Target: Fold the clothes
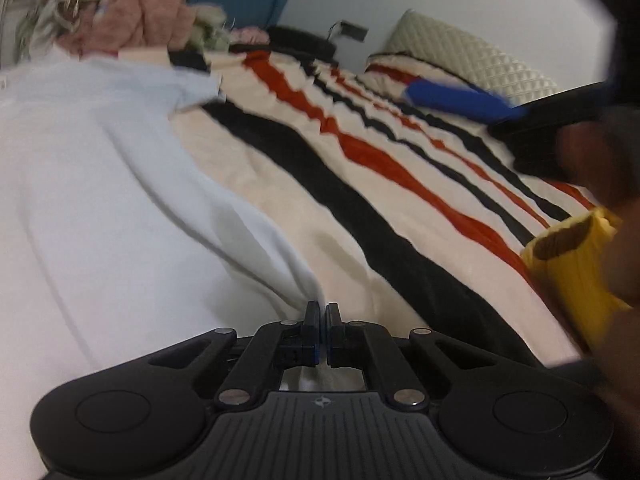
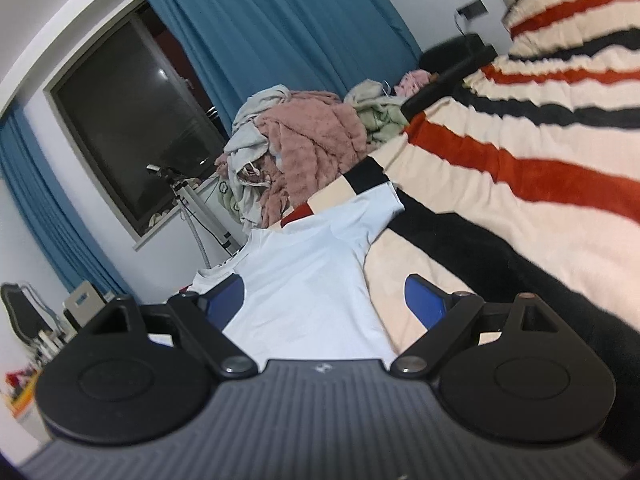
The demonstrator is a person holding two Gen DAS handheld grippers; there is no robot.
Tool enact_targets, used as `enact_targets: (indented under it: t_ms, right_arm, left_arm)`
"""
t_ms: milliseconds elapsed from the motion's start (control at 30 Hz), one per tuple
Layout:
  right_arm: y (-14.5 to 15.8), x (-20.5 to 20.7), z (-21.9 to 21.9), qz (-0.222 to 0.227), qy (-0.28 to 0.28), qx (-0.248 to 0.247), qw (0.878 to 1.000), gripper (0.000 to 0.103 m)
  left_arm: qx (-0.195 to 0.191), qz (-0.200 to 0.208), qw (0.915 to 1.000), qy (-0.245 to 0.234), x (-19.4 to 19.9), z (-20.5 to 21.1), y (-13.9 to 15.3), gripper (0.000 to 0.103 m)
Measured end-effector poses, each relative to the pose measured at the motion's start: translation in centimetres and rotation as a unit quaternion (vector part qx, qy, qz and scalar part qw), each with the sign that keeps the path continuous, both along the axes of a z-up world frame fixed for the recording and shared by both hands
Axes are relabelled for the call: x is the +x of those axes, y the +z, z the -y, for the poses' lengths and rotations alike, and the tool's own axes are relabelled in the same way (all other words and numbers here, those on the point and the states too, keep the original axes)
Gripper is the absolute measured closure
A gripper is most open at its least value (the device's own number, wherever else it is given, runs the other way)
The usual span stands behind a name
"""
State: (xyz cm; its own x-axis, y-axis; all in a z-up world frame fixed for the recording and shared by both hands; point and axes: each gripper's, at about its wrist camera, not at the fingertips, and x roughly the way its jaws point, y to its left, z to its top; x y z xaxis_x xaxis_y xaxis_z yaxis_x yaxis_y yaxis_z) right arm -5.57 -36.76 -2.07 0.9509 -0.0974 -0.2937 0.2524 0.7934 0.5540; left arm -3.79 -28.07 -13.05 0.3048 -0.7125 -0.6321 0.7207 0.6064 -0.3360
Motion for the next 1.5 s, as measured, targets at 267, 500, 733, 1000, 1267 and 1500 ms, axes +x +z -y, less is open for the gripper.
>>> enact_targets:
  t_ms: [267,500,733,1000,1267,1500]
  right_arm:
    - [0.2,0.3,-1.0,-0.002,0.001,-0.045,0.999,0.014]
    - [1.3,-0.7,-2.7,0.042,-0.004,-0.108,0.993,0.015]
    - [1.3,0.4,-4.6,0.022,0.020,-0.146,0.989,0.015]
    - [1.1,1.5,-7.6,0.003,0.054,-0.196,0.979,0.015]
    - [1.0,2.4,-9.6,-0.008,0.075,-0.233,0.970,0.015]
    - [0.5,3.1,-9.9,-0.022,0.079,-0.230,0.970,0.015]
  left_arm:
    - [0.001,-0.001,0.9987,0.050,0.9,-3.7,2.2,0.017]
    - [0.025,0.070,0.9907,0.114,2.0,-9.9,7.0,0.004]
    - [0.041,0.153,0.9640,0.214,2.6,-17.5,11.0,0.001]
    - [0.080,0.206,0.9413,0.255,1.6,-20.0,10.5,0.000]
    - [0.050,0.171,0.9392,0.294,1.7,-22.8,10.5,0.000]
    - [0.027,0.173,0.9366,0.304,0.8,-23.8,11.6,0.000]
